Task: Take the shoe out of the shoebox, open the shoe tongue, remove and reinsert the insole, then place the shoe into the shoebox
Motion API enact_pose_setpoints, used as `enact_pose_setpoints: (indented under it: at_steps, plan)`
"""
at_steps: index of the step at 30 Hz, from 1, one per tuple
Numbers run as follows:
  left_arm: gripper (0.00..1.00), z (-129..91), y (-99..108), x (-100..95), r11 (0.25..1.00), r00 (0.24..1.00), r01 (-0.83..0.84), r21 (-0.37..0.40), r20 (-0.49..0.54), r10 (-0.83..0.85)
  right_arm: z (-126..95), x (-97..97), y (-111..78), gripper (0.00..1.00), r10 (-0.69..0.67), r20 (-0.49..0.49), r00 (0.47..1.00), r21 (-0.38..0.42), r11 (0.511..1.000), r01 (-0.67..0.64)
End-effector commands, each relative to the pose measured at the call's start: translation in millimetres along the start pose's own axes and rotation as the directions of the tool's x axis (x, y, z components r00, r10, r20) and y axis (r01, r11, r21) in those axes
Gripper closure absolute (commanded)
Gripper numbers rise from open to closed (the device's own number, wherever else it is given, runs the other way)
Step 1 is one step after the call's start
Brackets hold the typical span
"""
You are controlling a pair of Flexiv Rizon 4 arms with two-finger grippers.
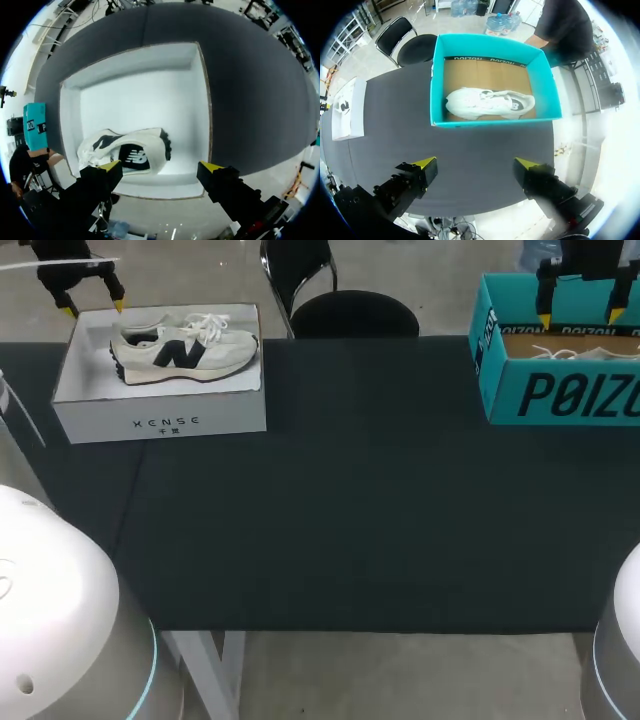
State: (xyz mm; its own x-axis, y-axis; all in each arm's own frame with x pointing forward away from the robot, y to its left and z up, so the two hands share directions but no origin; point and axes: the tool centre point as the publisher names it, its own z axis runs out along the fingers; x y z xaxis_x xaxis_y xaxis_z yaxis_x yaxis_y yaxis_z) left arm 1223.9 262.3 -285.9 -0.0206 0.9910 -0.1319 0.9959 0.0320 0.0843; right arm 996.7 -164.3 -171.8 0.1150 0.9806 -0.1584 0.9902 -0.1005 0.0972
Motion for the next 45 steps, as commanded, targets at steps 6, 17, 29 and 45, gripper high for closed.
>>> enact_pose_setpoints:
  at_steps: [6,17,29,45]
  plan:
    - [0.0,31.4,8.6,3.7,0.998,0.998,0.053,0.037,-0.032,-0.052,0.4,-0.5,-1.2,0.0,0.0,0.0,1.0,-0.003,1.0,0.0]
    - [0.0,52.2,4.9,4.8,0.996,0.996,0.083,0.044,-0.025,-0.082,0.4,-0.5,-1.2,0.0,0.0,0.0,1.0,-0.003,1.0,0.0]
    - [0.0,70.0,13.5,4.2,0.994,0.994,0.105,0.039,-0.036,-0.103,0.4,-0.5,-1.2,0.0,0.0,0.0,1.0,-0.003,1.0,0.0]
    - [0.06,89.1,27.9,-0.1,0.994,0.994,0.101,0.031,-0.03,-0.1,0.4,-0.5,-1.2,0.0,0.0,0.0,1.0,-0.003,1.0,0.0]
